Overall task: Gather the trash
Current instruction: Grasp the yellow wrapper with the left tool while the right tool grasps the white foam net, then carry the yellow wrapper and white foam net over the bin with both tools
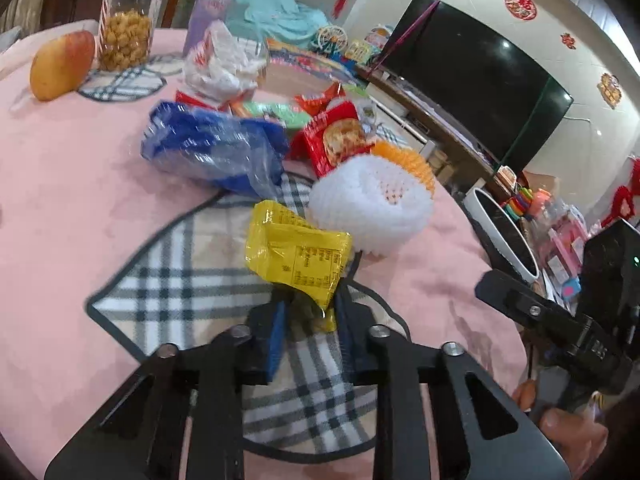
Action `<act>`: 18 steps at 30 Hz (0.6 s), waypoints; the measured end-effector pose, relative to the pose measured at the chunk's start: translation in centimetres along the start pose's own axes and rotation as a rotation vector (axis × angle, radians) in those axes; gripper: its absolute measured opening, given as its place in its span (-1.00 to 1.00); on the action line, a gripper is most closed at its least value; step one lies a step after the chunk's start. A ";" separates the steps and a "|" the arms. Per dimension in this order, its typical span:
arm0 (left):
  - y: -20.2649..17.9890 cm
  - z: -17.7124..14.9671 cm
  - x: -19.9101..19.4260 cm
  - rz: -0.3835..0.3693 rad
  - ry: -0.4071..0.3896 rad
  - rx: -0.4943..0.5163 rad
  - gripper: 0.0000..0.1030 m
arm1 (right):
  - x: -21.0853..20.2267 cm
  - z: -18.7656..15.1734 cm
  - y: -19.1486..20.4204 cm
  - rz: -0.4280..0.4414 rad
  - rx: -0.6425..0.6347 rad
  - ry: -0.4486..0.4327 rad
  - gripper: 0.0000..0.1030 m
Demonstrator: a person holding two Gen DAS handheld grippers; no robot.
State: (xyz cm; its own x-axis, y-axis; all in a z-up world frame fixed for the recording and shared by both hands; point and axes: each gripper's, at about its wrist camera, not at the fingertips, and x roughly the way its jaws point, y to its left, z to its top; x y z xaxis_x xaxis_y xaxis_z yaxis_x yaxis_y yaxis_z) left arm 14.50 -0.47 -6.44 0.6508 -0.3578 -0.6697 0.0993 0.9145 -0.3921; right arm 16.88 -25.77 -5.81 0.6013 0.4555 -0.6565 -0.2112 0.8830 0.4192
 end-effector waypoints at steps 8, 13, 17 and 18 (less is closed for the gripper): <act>1.8 0.4 -1.2 0.022 -0.021 -0.005 -0.96 | 3.7 1.1 2.7 0.035 -0.077 0.023 0.86; 1.8 0.3 -1.1 0.010 -0.015 0.001 -0.96 | 6.0 2.2 4.1 0.013 -0.133 0.030 0.70; 1.5 0.4 -1.0 0.006 -0.013 0.005 -0.96 | 6.5 2.3 4.3 0.017 -0.154 0.040 -0.05; 1.4 0.4 -1.0 0.003 -0.013 0.008 -0.96 | 6.1 2.3 4.2 0.020 -0.158 0.030 -0.14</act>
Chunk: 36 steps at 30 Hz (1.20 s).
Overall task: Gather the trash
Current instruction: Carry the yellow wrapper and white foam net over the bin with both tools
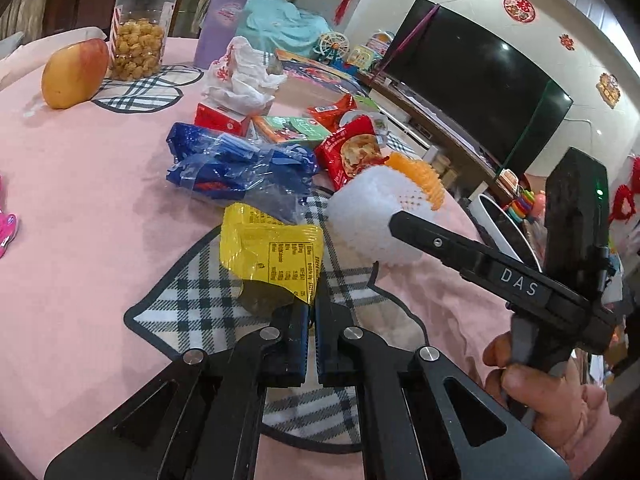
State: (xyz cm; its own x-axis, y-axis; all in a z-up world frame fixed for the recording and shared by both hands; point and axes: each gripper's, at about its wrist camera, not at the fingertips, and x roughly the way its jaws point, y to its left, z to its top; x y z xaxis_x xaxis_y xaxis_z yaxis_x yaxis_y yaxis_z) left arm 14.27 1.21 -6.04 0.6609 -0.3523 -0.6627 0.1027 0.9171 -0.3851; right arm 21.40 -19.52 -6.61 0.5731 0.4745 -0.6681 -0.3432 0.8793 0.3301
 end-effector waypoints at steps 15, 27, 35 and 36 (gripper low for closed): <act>-6.0 -0.2 0.9 -0.092 0.022 0.117 -0.96 | -6.6 -1.9 -4.9 -0.017 0.119 -0.074 -0.51; -12.5 0.3 3.0 -0.169 0.056 0.220 -0.96 | -12.0 -3.0 -10.0 -0.104 0.215 -0.144 -0.51; -17.0 1.2 4.3 -0.218 0.059 0.292 -0.96 | -14.9 -3.0 -12.6 -0.153 0.248 -0.195 -0.51; -17.7 1.4 4.5 -0.226 0.059 0.302 -0.96 | -15.2 -3.0 -12.9 -0.159 0.252 -0.199 -0.51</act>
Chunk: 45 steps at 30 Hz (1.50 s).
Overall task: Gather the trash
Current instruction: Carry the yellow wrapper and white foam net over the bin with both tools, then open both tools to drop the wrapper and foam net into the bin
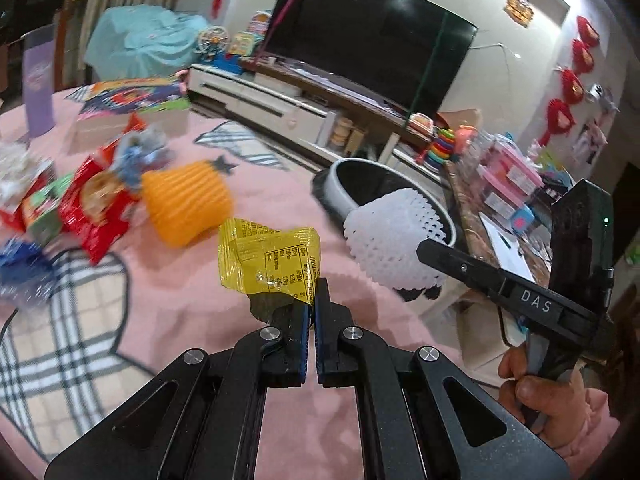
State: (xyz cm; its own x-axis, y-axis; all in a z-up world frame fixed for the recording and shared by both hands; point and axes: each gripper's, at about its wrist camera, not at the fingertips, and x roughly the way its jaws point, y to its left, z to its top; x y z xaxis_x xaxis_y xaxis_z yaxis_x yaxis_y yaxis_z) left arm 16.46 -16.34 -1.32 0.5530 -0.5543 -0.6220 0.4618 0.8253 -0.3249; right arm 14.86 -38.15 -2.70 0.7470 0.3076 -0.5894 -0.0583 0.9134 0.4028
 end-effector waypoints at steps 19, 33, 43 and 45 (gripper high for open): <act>-6.0 4.2 5.3 -0.064 0.039 0.114 -0.96 | -2.2 3.1 -6.4 -0.093 0.076 -0.066 -0.51; -9.1 7.2 9.3 -0.093 0.067 0.170 -0.96 | -1.1 5.3 -9.8 -0.150 0.098 -0.052 -0.51; -9.6 7.7 12.1 -0.092 0.108 0.186 -0.96 | -0.2 6.3 -11.2 -0.172 0.108 -0.043 -0.45; -9.6 7.8 12.5 -0.089 0.118 0.180 -0.96 | 0.0 6.5 -11.4 -0.174 0.110 -0.038 -0.44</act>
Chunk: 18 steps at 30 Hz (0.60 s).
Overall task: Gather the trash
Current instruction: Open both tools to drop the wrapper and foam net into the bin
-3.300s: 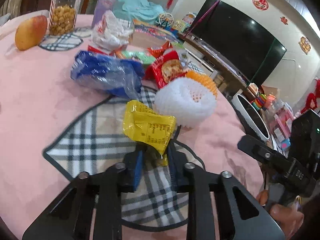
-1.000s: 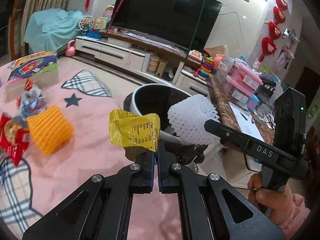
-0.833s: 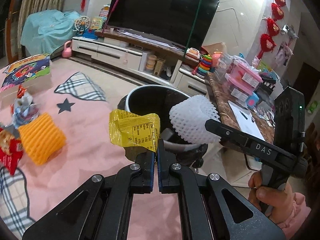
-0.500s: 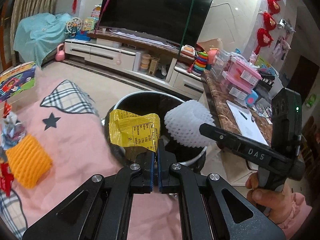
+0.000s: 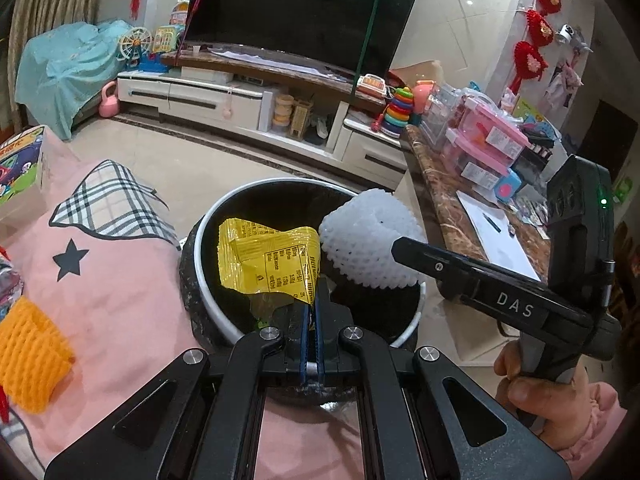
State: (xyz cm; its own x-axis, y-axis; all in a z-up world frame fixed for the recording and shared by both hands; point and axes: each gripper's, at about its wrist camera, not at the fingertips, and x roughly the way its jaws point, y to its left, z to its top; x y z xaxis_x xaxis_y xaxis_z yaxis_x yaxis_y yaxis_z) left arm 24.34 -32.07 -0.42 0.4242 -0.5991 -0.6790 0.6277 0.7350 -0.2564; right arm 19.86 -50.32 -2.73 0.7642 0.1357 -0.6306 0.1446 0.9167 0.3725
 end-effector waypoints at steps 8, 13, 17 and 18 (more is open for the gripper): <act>0.9 0.0 0.4 -0.016 0.016 -0.055 -0.26 | 0.7 0.5 -0.5 -0.025 0.008 0.012 -0.04; 1.6 -0.9 -0.4 -0.005 0.009 -0.082 -0.20 | 0.4 0.3 -0.5 -0.022 0.019 0.010 0.25; 2.5 -2.2 -1.6 0.012 -0.008 -0.119 -0.12 | 0.0 0.0 -0.2 -0.012 0.027 0.003 0.38; 2.9 -2.7 -1.9 0.019 -0.012 -0.130 -0.12 | 0.0 -0.1 0.0 -0.010 0.029 0.002 0.43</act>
State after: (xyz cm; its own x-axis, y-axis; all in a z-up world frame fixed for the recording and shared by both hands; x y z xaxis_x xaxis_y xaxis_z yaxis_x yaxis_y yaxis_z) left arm 23.54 -27.95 -1.69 0.4433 -0.5880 -0.6765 0.5303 0.7805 -0.3310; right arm 19.77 -50.31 -2.77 0.7615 0.1269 -0.6356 0.1704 0.9070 0.3851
